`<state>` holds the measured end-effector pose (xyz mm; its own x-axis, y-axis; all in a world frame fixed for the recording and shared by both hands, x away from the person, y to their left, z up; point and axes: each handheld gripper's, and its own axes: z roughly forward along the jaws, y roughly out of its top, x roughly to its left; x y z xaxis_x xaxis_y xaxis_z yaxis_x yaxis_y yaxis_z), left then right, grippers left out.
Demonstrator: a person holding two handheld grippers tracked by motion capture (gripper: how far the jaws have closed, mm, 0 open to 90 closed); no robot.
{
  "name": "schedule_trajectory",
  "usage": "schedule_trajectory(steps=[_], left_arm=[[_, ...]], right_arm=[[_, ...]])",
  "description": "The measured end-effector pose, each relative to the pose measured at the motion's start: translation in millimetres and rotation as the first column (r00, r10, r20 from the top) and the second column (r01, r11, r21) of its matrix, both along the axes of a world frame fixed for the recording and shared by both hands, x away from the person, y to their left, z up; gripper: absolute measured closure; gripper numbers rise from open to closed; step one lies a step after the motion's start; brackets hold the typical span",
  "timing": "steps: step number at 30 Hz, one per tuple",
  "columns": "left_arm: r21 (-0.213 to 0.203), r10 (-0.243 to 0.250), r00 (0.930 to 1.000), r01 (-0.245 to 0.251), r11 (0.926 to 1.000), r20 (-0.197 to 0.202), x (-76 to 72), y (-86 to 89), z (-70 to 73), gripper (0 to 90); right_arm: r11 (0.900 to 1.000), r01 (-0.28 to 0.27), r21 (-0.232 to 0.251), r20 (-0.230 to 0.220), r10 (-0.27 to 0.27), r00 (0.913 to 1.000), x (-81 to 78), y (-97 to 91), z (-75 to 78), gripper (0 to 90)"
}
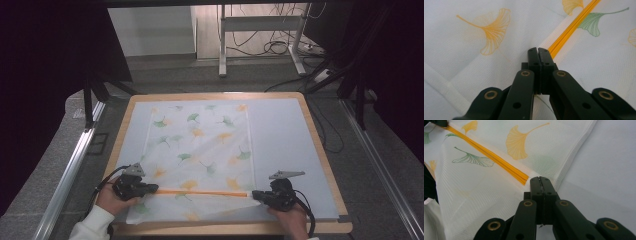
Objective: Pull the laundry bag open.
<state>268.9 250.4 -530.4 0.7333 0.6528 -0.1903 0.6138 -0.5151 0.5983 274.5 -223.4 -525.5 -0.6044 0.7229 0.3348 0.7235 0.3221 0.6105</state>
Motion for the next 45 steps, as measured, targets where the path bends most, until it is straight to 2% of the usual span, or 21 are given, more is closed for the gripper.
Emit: schedule_trajectory(steps=[24,28,38,45], left_arm=[[-0.011,0.057,0.9984,-0.057,0.9983,0.000,-9.6,30.4,-1.8,90.0],[-0.025,0.076,0.9971,-0.076,0.9968,-0.006,-12.3,39.4,-3.6,90.0],[-0.047,0.093,0.9957,-0.093,0.9946,-0.006,-17.5,47.4,-4.1,90.0],[-0.047,0.094,0.9955,-0.094,0.9944,-0.003,-19.9,50.2,-5.3,90.0]], right_arm=[[1.0000,0.001,0.001,0.000,-0.001,1.0000,-0.1,0.2,0.0,89.6],[1.0000,0.001,0.001,0.000,-0.001,1.0000,-0.1,0.2,0.0,89.6],[1.0000,0.000,0.001,0.000,0.000,1.0000,0.0,0.0,-0.1,89.6],[1.0000,0.001,0.000,0.000,-0.001,1.0000,0.0,0.1,0.0,89.6]])
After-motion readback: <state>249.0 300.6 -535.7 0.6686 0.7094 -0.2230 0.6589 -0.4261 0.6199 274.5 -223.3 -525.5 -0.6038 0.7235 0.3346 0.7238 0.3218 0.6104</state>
